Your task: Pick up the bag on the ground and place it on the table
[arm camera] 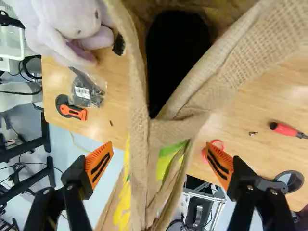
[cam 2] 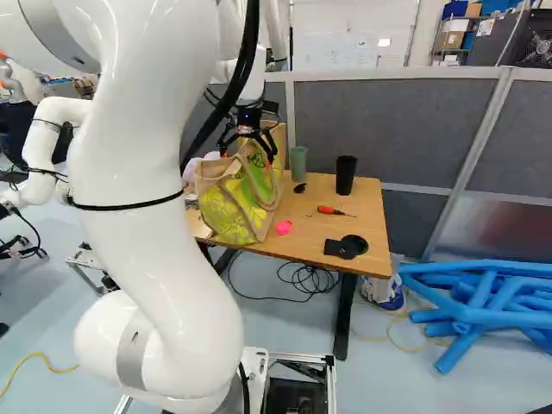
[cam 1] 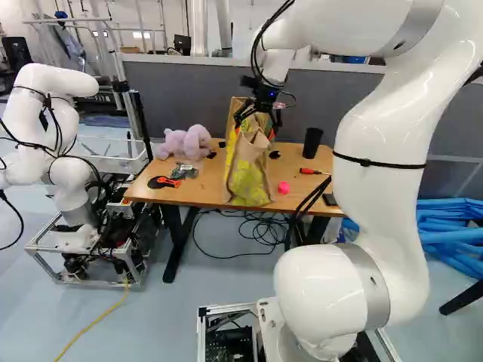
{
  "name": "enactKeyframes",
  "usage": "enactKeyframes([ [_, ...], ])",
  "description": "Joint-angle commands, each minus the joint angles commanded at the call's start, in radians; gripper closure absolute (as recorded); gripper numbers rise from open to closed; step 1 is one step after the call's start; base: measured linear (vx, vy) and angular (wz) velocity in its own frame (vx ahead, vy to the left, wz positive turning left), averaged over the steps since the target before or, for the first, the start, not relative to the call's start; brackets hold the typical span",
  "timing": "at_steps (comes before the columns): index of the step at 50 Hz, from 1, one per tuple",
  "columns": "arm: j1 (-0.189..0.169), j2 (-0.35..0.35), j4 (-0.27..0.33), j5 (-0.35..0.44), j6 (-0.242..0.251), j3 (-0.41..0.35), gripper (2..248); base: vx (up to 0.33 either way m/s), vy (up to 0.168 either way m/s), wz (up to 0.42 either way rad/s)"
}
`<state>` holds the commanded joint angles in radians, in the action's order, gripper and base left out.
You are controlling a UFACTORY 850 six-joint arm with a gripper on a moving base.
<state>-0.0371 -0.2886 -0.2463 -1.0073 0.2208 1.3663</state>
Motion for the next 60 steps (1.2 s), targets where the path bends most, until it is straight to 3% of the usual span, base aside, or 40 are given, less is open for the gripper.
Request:
enactKeyframes([
  [60, 0.0, 0.15, 0.0, 0.0, 0.0, 0.016, 3, 0.0, 0.0, 0.0],
])
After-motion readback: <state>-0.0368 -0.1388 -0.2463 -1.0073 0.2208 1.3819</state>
